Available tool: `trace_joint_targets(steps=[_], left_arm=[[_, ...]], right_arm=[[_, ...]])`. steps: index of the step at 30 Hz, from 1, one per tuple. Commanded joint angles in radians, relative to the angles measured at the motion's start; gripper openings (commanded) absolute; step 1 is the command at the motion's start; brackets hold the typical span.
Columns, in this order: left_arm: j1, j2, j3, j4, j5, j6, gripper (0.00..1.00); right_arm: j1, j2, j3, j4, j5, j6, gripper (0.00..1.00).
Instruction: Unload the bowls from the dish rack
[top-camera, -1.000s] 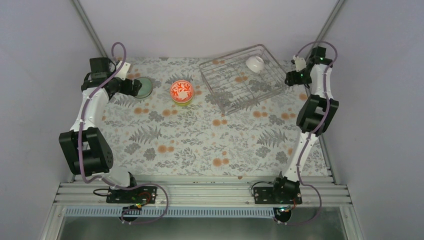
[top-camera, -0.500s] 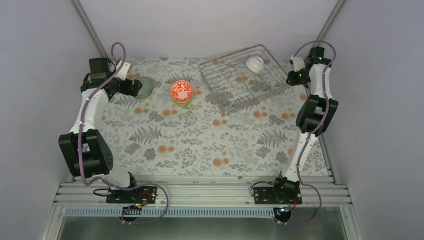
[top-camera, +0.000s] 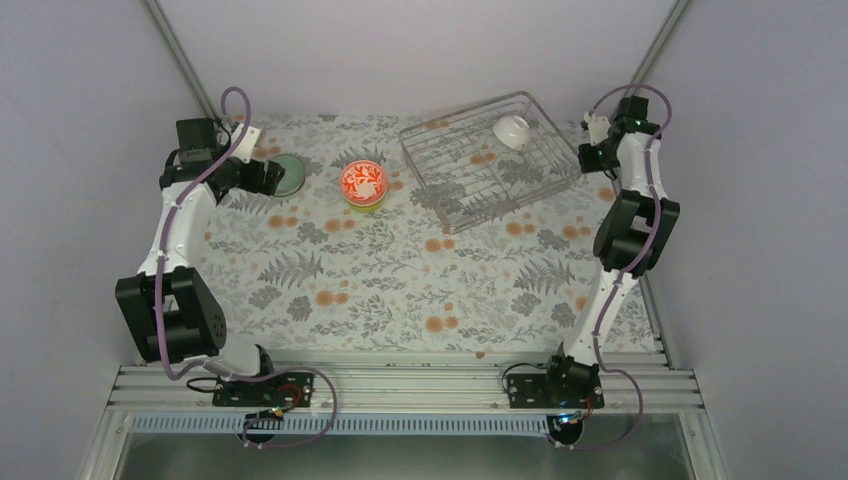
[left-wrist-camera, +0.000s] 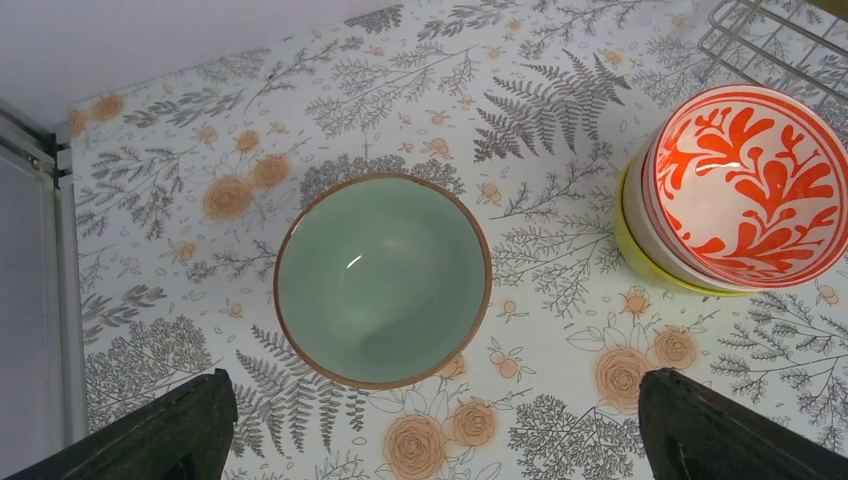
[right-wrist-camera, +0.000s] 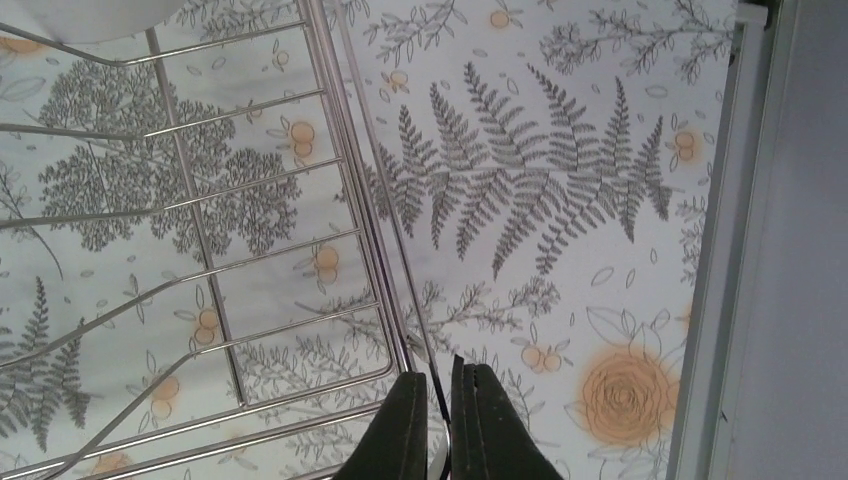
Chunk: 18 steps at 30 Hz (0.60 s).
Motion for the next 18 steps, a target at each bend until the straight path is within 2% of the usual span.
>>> trace_joint_targets(steps=[1, 11, 16, 17, 18], left_arm=[[-0.005, -0.046, -0.01, -0.01, 0.029, 0.014, 1.0], [-0.005, -0.074, -0.018, -0.034, 0.05, 0.025, 1.0], [-0.005, -0.076, -0.02, -0.051, 0.072, 0.034, 1.0], [-0.005, -0.075, -0.021, -0.052, 0.076, 0.035, 1.0], [-0.005, -0.075, -0.021, -0.053, 0.081, 0.036, 1.0]], right_arm=[[0.0, -0.109, -0.103, -0.047, 0.04, -0.014, 0.04], [0.0, -0.474, -0.617, -0.006, 0.098, -0.064, 0.04], [0.0, -0.697, -0.837, -0.064, 0.109, -0.092, 0.04], [0.0, -0.742, -0.877, -0.075, 0.114, -0.096, 0.05], [0.001, -0.787, -0.907, -0.082, 0.118, -0.099, 0.09]])
